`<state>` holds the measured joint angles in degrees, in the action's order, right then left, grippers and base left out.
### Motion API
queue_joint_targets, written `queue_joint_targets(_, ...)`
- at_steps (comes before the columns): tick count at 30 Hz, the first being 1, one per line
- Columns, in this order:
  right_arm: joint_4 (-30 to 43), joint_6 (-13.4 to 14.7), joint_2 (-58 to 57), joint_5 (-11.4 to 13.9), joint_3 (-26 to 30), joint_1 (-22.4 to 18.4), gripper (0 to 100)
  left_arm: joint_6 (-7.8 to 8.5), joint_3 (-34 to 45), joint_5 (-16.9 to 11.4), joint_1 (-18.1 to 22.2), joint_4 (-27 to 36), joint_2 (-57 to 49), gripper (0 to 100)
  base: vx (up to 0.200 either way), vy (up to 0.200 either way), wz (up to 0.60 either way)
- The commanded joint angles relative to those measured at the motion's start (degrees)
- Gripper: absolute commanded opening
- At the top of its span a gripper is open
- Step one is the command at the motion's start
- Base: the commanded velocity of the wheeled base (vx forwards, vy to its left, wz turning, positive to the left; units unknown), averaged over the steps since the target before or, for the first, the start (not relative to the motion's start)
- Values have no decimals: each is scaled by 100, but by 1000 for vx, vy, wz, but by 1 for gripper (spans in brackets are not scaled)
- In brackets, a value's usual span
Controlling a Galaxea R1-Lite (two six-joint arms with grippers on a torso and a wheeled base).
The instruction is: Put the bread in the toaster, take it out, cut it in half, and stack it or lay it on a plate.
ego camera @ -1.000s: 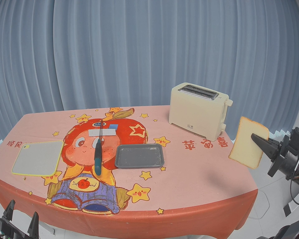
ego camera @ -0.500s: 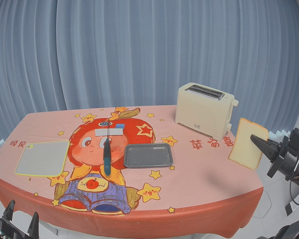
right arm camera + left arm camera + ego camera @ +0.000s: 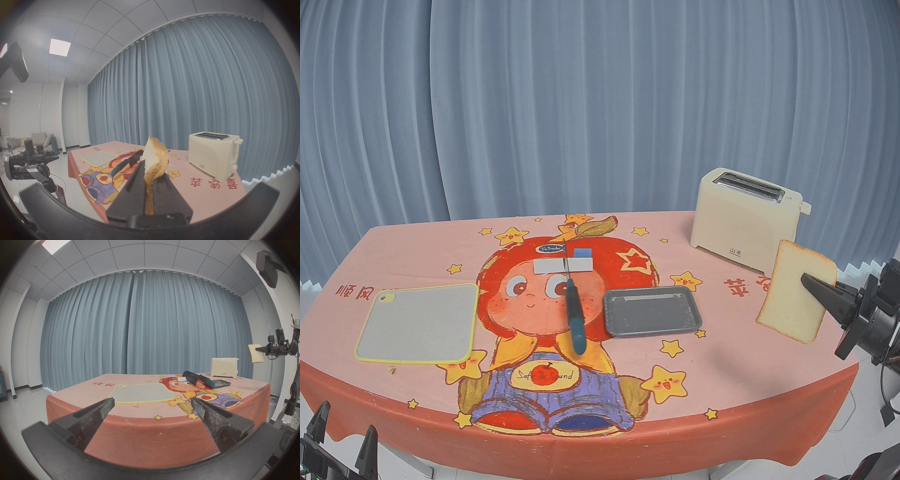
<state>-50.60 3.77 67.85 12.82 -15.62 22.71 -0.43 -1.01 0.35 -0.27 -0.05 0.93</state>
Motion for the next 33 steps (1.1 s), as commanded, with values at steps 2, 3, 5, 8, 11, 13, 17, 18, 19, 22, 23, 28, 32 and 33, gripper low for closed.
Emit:
queue_joint_targets(2, -2, 1, 0, 1, -3, 5, 0, -1, 101, 9, 0, -4, -14, 100, 0, 200, 0)
queue_joint_targets(3, -2, 1, 0, 1, -3, 5, 0, -1, 101, 9, 0, -4, -14, 100, 0, 200, 0)
queue_joint_targets(5, -2, 1, 9, 1, 6, 5, 0, -1, 101, 0, 0, -4, -14, 100, 0, 200, 0)
queue_joint_targets(8, -2, 1, 17, 1, 15, 5, 0, -1, 101, 0, 0, -4, -14, 100, 0, 200, 0)
queue_joint_targets(11, -2, -8, 17, 1, 15, 5, 0, 8, 101, 0, 0, -4, -14, 100, 0, 200, 0)
queue_joint_targets(13, -2, -8, 17, 1, 15, 5, 0, -1, 101, 0, 0, -4, -14, 100, 0, 200, 0)
queue_joint_targets(17, 7, -8, 9, 1, 15, 14, 0, -1, 101, 0, 0, -4, -14, 100, 0, 200, 0)
queue_joint_targets(18, 7, -8, 9, 1, 15, 14, 0, -1, 101, 0, 0, -4, -14, 100, 0, 200, 0)
queue_joint_targets(19, 7, -8, 17, 1, 15, 5, 0, -1, 101, 0, 0, -4, -14, 100, 0, 200, 0)
queue_joint_targets(22, 7, -8, 9, 1, 24, 32, 0, 8, 101, 0, 0, -4, -14, 100, 0, 200, 0)
queue_joint_targets(23, 7, -8, 9, 1, 24, 40, 0, 8, 101, 9, 0, -4, -14, 100, 0, 200, 0)
queue_joint_targets(28, 7, -8, 17, 1, 15, 40, 0, 8, 101, 0, 0, -4, -14, 100, 0, 200, 0)
queue_joint_targets(32, 7, -8, 17, 1, 15, 49, 0, -1, 101, 0, 0, -4, -14, 100, 0, 200, 0)
queue_joint_targets(33, 7, -8, 17, 1, 15, 49, 0, -1, 101, 0, 0, -4, -14, 100, 0, 200, 0)
